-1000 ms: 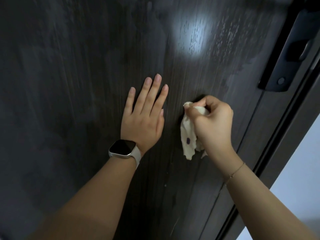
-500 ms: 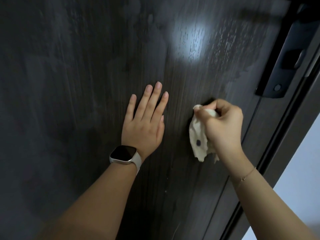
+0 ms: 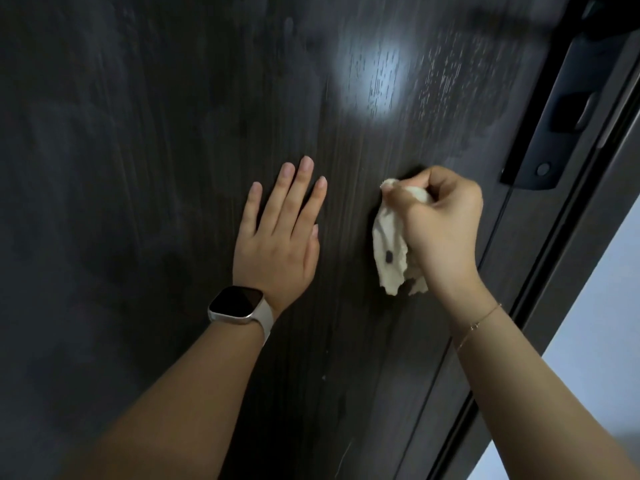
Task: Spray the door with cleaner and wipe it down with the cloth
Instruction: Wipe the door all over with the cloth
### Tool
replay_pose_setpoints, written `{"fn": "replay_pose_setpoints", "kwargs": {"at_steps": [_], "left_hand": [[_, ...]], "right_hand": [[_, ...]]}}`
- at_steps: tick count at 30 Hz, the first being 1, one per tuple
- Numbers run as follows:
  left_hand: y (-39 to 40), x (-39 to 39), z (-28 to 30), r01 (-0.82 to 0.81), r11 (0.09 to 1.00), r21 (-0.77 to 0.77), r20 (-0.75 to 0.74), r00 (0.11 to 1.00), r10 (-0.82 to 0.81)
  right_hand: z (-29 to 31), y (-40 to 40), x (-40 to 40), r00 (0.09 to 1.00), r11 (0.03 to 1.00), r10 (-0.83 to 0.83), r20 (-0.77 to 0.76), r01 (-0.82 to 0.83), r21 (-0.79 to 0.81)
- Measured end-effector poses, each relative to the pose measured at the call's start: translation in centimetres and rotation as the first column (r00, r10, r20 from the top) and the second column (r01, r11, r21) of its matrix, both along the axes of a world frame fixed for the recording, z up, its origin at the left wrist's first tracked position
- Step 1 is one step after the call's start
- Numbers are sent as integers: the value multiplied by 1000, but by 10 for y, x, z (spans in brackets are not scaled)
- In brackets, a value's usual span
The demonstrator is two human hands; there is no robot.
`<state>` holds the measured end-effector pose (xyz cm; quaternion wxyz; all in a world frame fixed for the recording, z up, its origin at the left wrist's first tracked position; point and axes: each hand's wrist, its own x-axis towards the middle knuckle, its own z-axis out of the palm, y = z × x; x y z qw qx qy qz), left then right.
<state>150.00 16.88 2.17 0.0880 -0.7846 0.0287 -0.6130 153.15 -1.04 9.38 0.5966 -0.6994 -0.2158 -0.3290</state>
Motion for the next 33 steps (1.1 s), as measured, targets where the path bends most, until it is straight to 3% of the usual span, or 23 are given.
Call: {"fn": "replay_pose_setpoints", "kwargs": {"at_steps": [8,14,20,26,33], "left_hand": [[-3,-6,1,13,1000,-22,-48,999,-14],[-9,-37,2,82,989,-120,-212,971,-106],[-30,-83,-90,-29,985,-167,-400,916,-41],[-48,-91,-166,-228,929,-291,-558,829,28],[-39,-77,-199,-305,870,-388,-499,863,80]], "right_hand": [[-56,-20,-11,988,978,-17,-153,-16,-208],[-100,-42,-33,972,980,123,-201,-151,-131],[-160,-71,-43,983,984,174,-66,-176,-26],[-210,-87,-31,974,968,225,-14,-226,-113],[-227,-64,-2,974,987,134,182,-115,-114]]}}
